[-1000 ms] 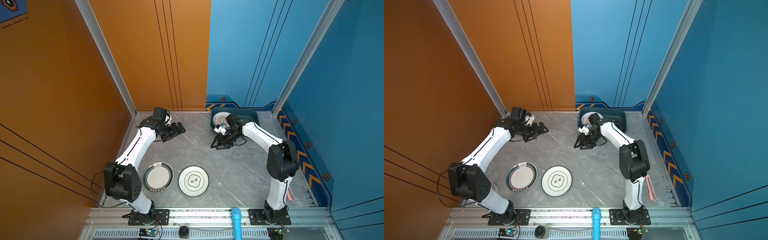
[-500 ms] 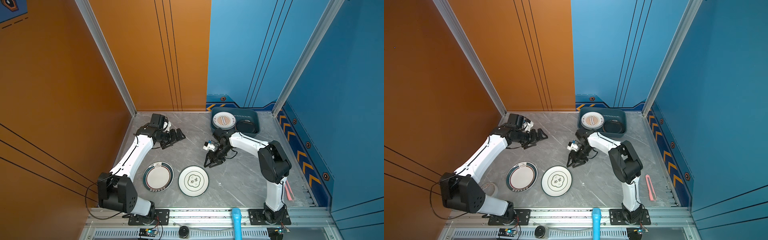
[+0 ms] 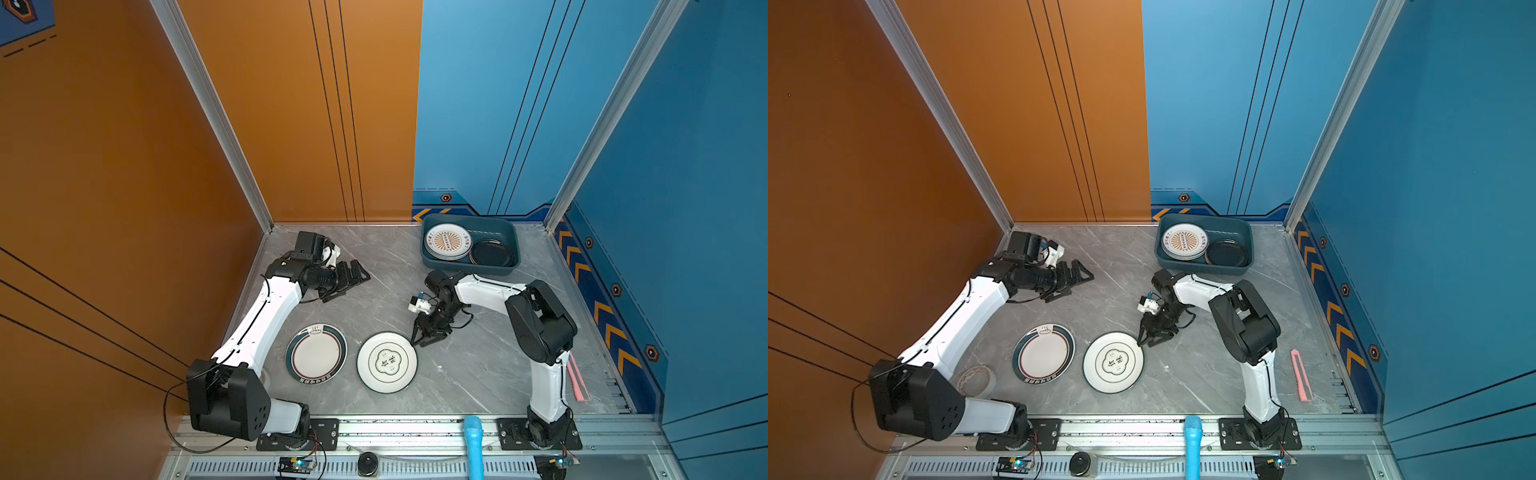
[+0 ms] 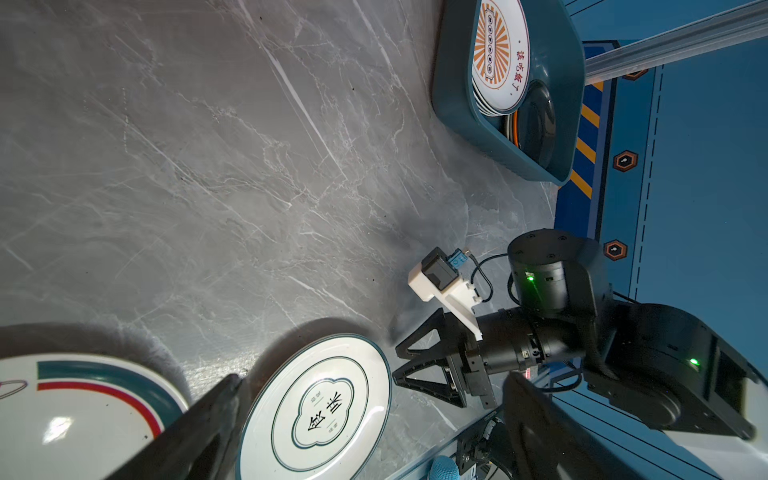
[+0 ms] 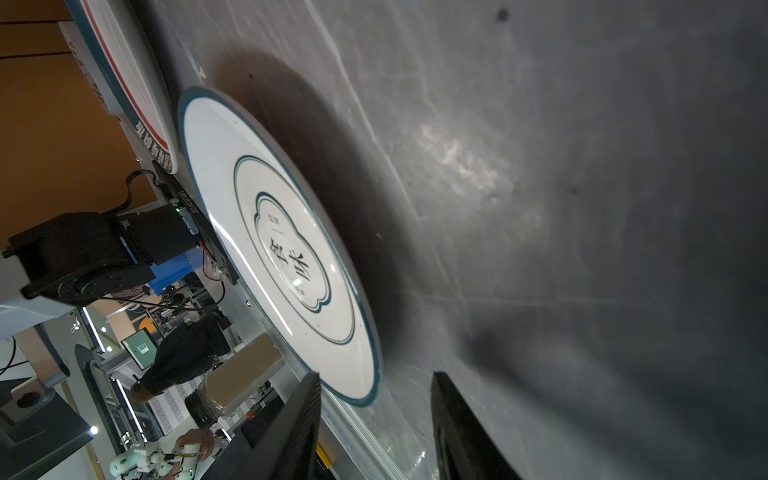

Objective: Place the plates into the plastic bin on the countertop
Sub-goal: 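Grasp the white cloud-print plate edge with right gripper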

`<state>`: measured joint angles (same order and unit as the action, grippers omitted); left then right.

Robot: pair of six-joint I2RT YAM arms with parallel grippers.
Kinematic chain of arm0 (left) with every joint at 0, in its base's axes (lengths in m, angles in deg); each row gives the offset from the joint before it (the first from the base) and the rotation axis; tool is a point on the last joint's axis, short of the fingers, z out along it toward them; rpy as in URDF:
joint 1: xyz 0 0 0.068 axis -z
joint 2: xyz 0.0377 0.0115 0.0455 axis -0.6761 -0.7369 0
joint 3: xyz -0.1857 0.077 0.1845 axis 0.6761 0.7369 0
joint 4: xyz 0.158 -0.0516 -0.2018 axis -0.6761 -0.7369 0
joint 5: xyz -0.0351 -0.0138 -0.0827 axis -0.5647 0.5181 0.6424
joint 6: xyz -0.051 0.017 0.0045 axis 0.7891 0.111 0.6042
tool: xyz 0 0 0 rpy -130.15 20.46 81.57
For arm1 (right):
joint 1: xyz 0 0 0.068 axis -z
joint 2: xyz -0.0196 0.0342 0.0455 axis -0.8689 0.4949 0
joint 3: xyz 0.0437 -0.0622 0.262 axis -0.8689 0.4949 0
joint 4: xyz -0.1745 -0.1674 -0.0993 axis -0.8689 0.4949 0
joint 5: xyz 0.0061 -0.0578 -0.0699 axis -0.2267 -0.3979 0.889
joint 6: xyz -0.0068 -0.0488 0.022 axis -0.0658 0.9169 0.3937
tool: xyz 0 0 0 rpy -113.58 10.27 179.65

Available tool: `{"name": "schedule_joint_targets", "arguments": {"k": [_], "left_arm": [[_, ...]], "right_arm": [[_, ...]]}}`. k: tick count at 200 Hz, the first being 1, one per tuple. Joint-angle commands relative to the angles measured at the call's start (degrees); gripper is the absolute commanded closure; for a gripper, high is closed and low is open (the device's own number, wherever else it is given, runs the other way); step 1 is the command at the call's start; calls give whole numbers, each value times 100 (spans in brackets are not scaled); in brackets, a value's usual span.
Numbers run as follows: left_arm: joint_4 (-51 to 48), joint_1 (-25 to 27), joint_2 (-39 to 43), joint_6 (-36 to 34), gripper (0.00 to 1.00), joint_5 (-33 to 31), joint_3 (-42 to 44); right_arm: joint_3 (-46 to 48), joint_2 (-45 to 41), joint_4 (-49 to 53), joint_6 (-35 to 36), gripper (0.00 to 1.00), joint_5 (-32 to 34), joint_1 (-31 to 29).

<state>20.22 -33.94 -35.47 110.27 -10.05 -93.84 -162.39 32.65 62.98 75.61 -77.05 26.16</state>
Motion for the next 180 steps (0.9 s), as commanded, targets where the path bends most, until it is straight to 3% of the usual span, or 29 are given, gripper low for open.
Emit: {"name": "schedule_joint_targets", "arguments": {"k": [1,45,180], "left_arm": [[-200,-68,104,-167,2,196,-62],[-347,-104,86,-266,2,222,-109],[-350,-140,-130,-327,2,209,-204]], "right_arm": [[61,173,-373,-185,56,-64,-96],[65,288,-671,-371,61,-114,-198],[58,403,-790,-403,93,-227,-103]]}}
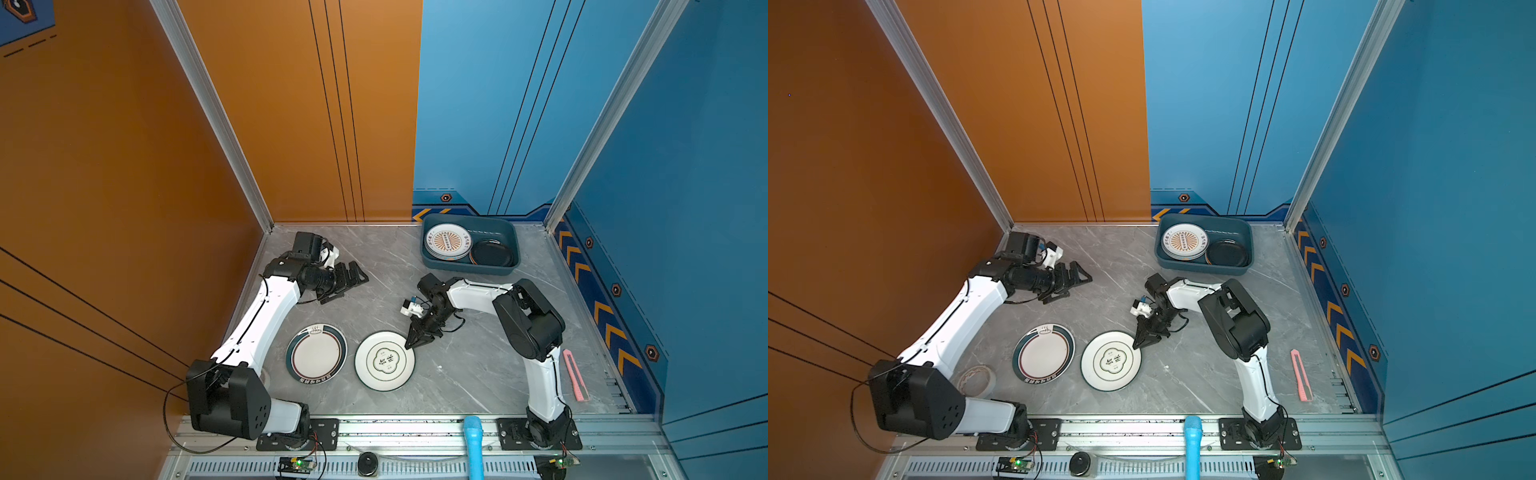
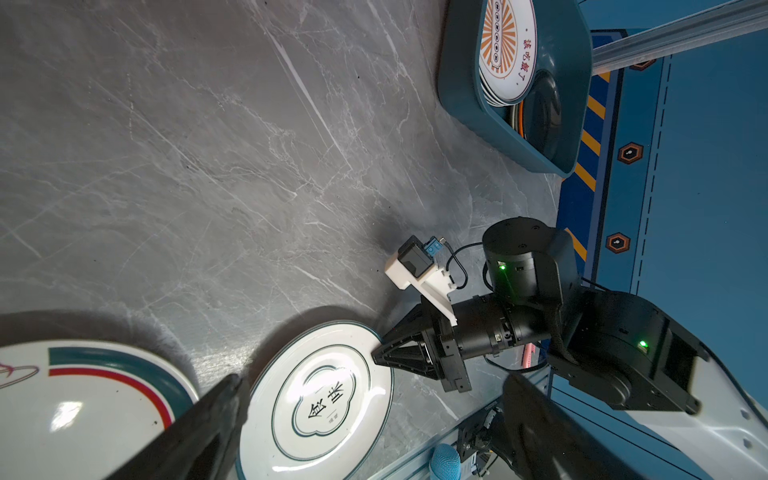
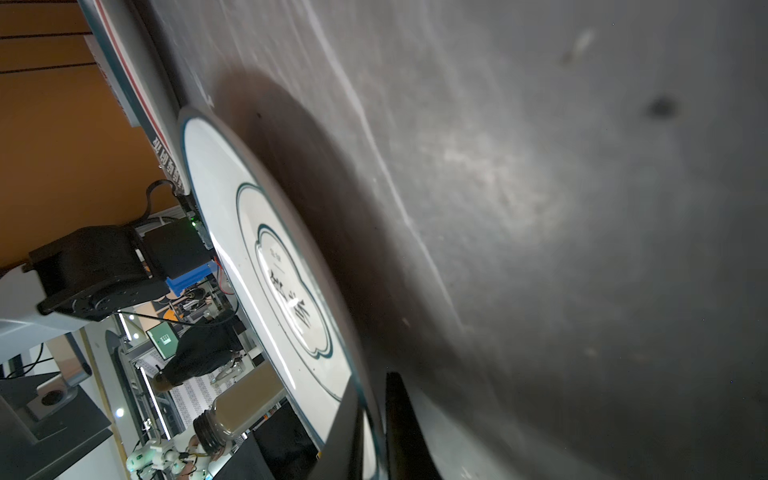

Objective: Place the plates into the plastic bin on the countertop
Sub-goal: 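Grasp the white cloud-print plate edge with right gripper, then lift the white plate upright while left gripper approaches it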

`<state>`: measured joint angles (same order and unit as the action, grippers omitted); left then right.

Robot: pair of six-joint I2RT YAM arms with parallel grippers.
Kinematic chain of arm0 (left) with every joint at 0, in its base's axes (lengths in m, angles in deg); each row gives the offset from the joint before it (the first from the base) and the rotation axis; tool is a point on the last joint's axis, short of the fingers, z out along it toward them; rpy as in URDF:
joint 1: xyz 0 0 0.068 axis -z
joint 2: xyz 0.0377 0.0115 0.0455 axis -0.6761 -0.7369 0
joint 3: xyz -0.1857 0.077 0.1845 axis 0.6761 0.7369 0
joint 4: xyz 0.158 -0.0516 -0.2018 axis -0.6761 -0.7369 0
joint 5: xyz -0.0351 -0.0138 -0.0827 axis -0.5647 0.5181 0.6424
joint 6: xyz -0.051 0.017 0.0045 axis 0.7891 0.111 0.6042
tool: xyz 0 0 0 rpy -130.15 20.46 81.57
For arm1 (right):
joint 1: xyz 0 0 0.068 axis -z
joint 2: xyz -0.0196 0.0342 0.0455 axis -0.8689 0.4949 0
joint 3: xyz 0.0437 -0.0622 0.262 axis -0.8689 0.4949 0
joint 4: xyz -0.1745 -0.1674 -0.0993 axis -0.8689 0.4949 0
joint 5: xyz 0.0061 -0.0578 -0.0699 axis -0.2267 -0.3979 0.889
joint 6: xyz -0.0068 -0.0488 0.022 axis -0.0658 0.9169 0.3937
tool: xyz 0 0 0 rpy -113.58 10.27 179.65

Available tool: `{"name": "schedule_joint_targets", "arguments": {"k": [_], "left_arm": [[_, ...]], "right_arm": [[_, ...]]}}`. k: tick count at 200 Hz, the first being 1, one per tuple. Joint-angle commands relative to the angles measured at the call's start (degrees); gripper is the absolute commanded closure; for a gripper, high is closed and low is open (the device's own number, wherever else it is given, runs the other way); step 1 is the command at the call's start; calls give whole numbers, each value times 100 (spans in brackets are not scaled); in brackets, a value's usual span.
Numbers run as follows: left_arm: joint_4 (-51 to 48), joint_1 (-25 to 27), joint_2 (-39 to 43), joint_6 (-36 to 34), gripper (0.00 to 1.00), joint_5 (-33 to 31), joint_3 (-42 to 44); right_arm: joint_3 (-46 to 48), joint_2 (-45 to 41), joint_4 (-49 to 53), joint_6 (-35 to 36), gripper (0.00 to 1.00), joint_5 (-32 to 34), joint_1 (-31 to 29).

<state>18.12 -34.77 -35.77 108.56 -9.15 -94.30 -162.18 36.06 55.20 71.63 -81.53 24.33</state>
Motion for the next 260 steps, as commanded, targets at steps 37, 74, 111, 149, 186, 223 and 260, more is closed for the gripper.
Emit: {"name": "schedule_joint_targets", "arguments": {"k": [37,74,111,149,186,223,260], "left_arm": [[-143,-61,-247,-225,2,124,-237],[-101,-57,-451,-297,2,148,-325],[209,-56,-675,-183,2,371,-334],[880,-56,-875,125,1,800,-303],[1893,73,-1052,584,3,1467,-236],[2319,230,-1286,740,10,1618,-244],[2930,317,-1385,1079,20,1634,-5]], "right_arm": [[80,-203,20,-18,97,176,305],[-101,-592,236,-14,100,158,709],[-713,-876,703,78,100,89,1196],[-1500,-927,996,-3,100,-29,1641],[-2096,-857,1001,-236,100,-235,1912],[-2413,-817,994,-389,100,-396,2025],[-2444,-856,987,-438,100,-524,2102]]}}
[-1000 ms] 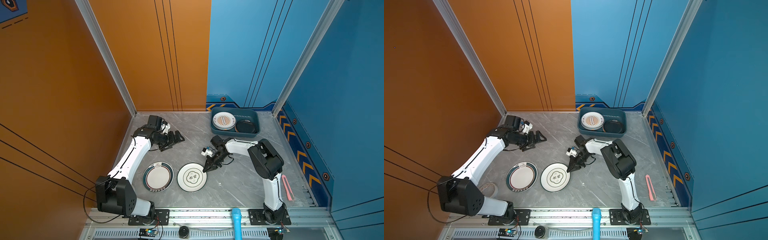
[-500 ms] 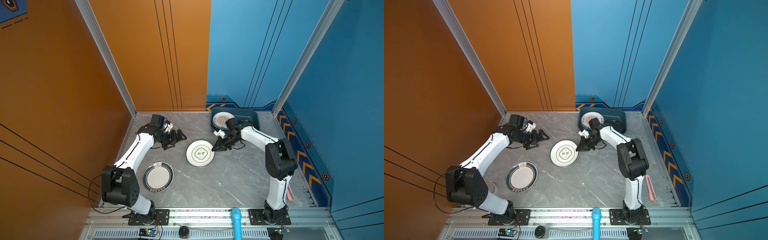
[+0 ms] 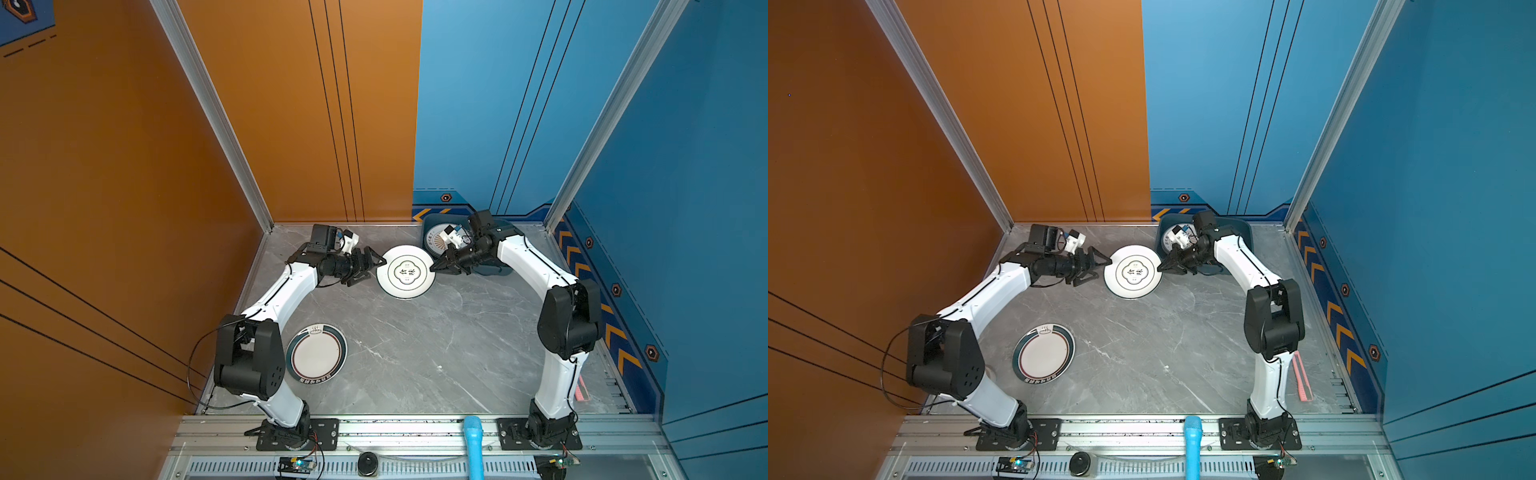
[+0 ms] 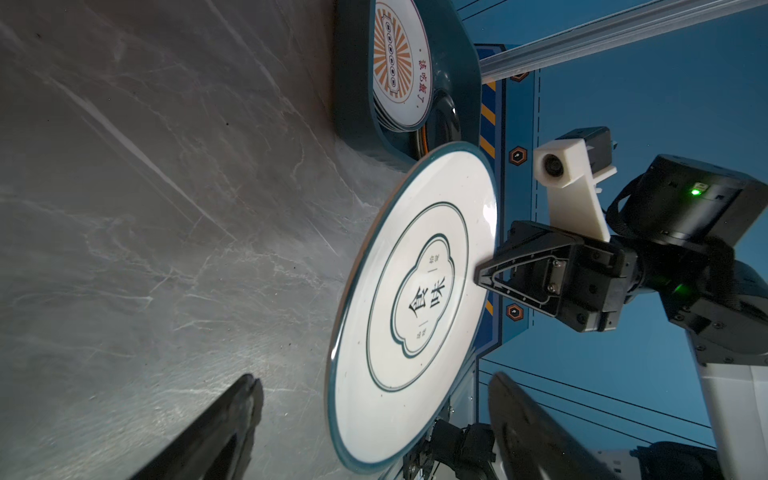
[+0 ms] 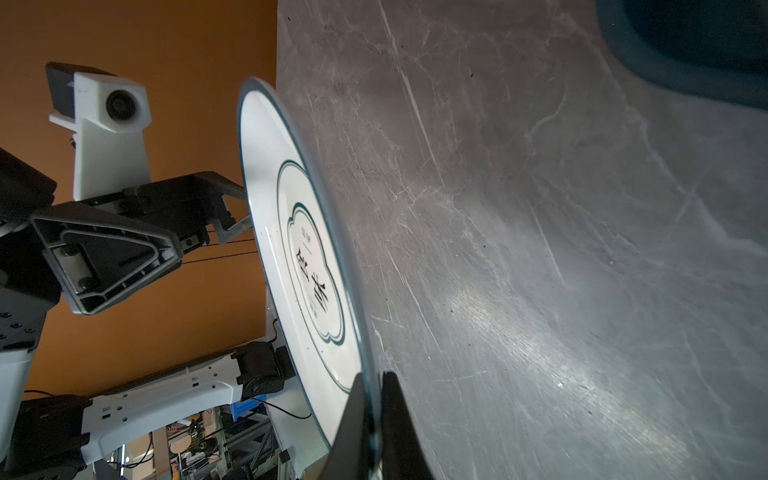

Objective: Place the plates into the plastic bin on the countertop
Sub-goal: 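Lift the white plate upright while left gripper approaches it, then grasp the white plate rim with left gripper beside right gripper, then carry the white plate to the bin with right gripper while left gripper releases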

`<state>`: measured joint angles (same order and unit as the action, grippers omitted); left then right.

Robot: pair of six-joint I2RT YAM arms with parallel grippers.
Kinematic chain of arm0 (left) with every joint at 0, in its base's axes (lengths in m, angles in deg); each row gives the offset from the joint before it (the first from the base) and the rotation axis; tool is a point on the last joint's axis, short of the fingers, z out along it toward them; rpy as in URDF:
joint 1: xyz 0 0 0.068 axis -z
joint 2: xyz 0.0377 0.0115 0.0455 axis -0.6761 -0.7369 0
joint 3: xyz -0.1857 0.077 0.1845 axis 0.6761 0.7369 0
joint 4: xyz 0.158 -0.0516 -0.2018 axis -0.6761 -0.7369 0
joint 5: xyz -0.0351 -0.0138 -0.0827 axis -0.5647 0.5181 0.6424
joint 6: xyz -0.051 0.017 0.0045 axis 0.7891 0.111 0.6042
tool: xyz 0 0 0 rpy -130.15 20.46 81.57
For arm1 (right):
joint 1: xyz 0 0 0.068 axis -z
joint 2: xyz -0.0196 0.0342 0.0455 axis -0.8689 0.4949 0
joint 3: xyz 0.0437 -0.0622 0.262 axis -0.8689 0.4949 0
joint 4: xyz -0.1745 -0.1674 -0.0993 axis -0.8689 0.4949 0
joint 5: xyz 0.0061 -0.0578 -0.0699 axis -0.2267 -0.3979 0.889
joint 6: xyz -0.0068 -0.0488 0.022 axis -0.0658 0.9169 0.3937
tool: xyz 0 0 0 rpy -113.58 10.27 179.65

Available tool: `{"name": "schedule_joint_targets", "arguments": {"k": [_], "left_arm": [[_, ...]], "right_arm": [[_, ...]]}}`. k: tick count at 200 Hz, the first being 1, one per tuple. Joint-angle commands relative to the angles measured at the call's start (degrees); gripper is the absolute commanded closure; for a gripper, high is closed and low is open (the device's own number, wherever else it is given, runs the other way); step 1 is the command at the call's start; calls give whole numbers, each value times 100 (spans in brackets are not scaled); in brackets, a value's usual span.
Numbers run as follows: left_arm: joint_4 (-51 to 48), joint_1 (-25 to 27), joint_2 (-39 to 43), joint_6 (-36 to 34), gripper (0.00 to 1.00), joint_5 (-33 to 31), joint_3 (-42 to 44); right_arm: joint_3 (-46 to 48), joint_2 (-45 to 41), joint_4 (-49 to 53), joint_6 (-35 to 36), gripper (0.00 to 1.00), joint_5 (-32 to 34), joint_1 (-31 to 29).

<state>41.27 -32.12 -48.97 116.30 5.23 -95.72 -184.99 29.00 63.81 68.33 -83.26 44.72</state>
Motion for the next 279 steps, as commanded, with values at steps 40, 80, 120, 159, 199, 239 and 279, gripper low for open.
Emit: {"name": "schedule_joint_targets", "arguments": {"k": [40,80,120,159,199,239,279], "left_arm": [[1267,166,-158,657,45,328,242],[1439,241,-219,798,56,417,244],[1542,294,-259,877,84,504,276],[1618,308,-277,941,91,576,274],[1605,303,-312,949,98,662,225],[1644,312,-432,1020,98,698,-7],[1583,312,-564,1003,96,734,-178]], "right_arm": [[-128,-183,125,-114,100,-482,137],[-143,-206,131,-115,100,-557,164],[-147,-252,109,-140,100,-548,156],[-150,-273,56,-191,100,-564,161],[-124,-269,-193,-432,71,-900,107],[-75,-172,-374,-606,67,-974,-31],[-2,-172,-691,-874,86,-925,-134]]}}
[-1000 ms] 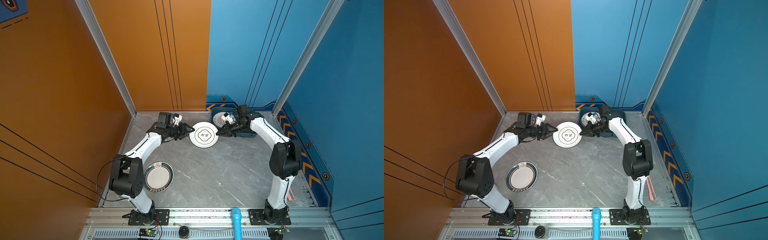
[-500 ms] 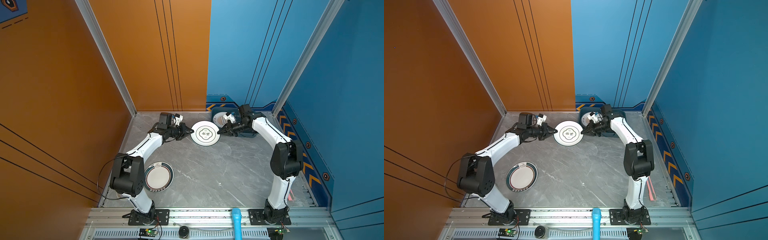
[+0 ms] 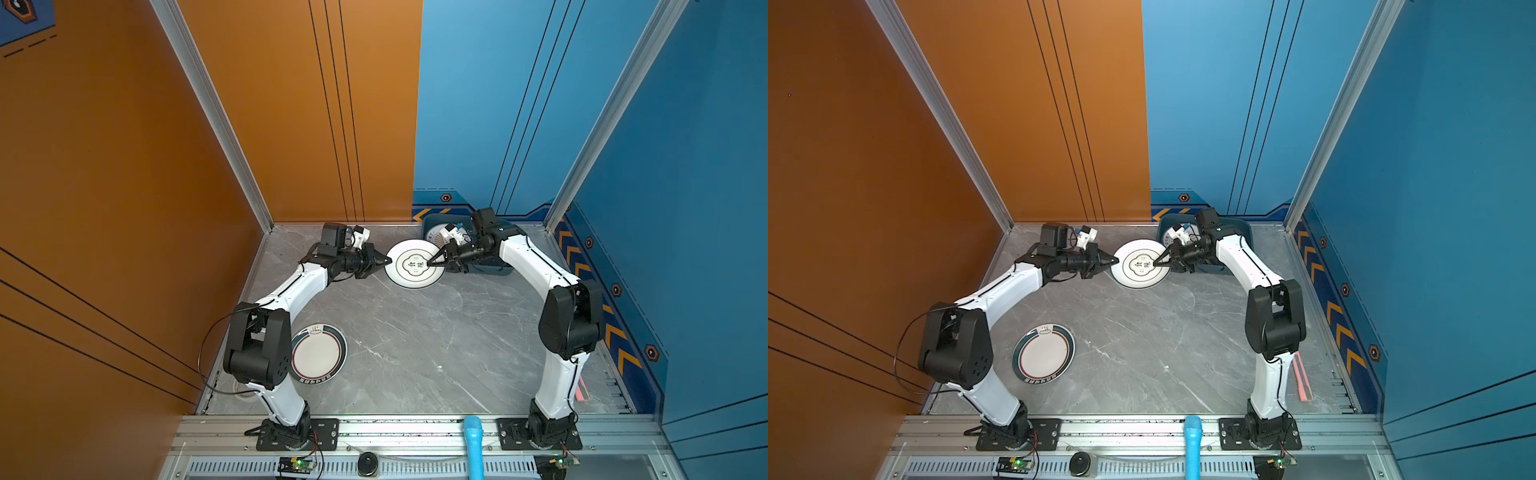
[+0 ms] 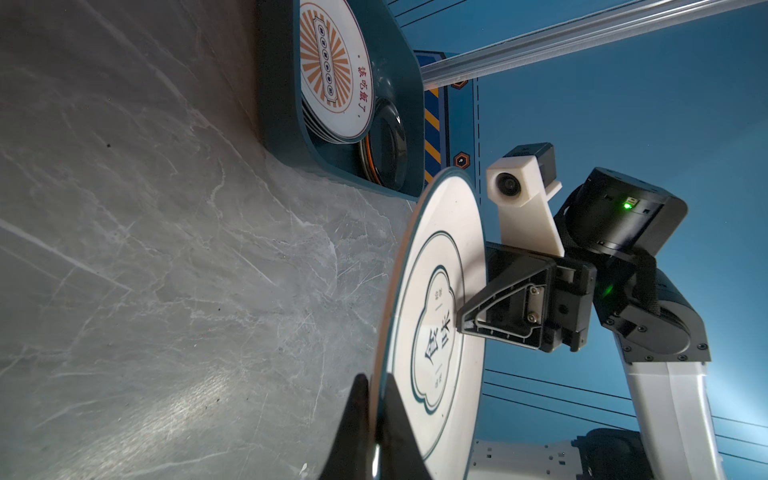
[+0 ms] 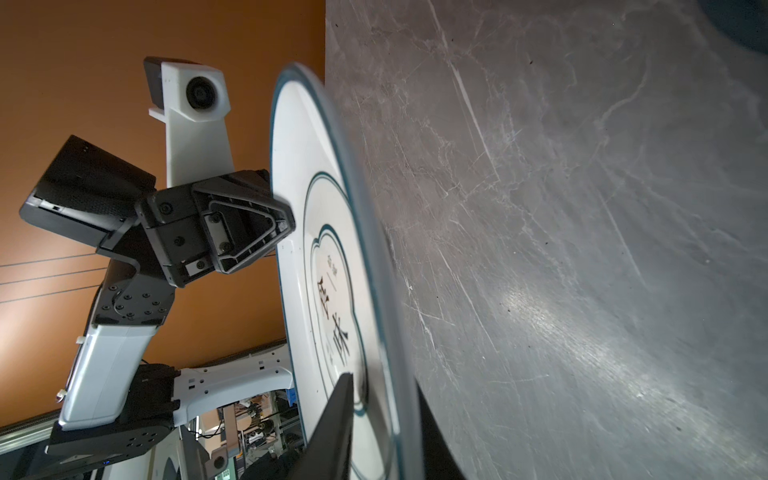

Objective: Place the plates into the plastic bin on the countertop
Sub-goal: 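Carry the white plate to the bin with right gripper while left gripper releases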

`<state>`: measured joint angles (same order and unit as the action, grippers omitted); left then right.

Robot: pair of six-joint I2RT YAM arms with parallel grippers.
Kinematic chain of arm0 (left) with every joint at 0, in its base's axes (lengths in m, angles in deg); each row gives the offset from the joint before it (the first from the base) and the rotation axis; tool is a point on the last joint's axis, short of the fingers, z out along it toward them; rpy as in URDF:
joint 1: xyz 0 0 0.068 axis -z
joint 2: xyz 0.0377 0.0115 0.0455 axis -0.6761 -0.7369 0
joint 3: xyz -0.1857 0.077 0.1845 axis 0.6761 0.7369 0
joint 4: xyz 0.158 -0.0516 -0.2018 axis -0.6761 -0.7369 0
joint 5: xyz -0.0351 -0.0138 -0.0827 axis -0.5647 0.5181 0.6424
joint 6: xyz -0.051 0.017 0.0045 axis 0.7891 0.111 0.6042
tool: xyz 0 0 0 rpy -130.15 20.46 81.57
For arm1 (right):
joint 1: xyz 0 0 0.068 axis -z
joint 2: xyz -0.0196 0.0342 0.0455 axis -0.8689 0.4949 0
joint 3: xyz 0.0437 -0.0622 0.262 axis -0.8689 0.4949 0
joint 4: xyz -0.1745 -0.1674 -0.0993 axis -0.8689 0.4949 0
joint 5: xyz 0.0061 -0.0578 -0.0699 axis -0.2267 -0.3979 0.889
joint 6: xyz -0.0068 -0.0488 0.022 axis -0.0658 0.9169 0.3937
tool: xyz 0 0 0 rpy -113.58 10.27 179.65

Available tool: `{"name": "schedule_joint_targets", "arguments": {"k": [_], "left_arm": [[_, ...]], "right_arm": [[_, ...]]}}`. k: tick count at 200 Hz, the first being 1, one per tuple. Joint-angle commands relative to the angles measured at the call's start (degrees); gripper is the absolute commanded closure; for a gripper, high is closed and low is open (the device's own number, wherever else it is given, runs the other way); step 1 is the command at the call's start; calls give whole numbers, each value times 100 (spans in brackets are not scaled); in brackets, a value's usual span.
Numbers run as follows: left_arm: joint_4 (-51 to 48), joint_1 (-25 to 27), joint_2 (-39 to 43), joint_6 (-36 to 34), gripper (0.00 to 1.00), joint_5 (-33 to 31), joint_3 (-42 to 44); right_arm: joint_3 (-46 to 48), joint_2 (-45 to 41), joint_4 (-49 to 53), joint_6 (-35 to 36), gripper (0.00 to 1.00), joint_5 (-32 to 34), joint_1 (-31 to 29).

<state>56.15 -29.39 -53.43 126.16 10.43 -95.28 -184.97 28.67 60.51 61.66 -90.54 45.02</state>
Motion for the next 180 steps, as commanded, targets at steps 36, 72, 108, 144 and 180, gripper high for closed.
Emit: {"name": "schedule_joint_targets", "arguments": {"k": [36,72,108,144,180], "left_arm": [[-153,48,-199,-141,87,225,-386],[-1006,39,-200,-648,54,26,-686],[-1369,-5,-130,-914,15,-153,-802],[-1846,-92,40,-1217,2,-588,-878],[-2230,-374,305,-1251,2,-1472,-719]], "right_arm": [[-7,-146,-429,-271,97,-74,-172],[-96,-131,-517,-547,100,366,-26],[-369,-22,-719,-956,100,851,255],[-812,246,-745,-1265,100,1455,600],[-1345,684,-570,-1673,100,2140,904]]}}
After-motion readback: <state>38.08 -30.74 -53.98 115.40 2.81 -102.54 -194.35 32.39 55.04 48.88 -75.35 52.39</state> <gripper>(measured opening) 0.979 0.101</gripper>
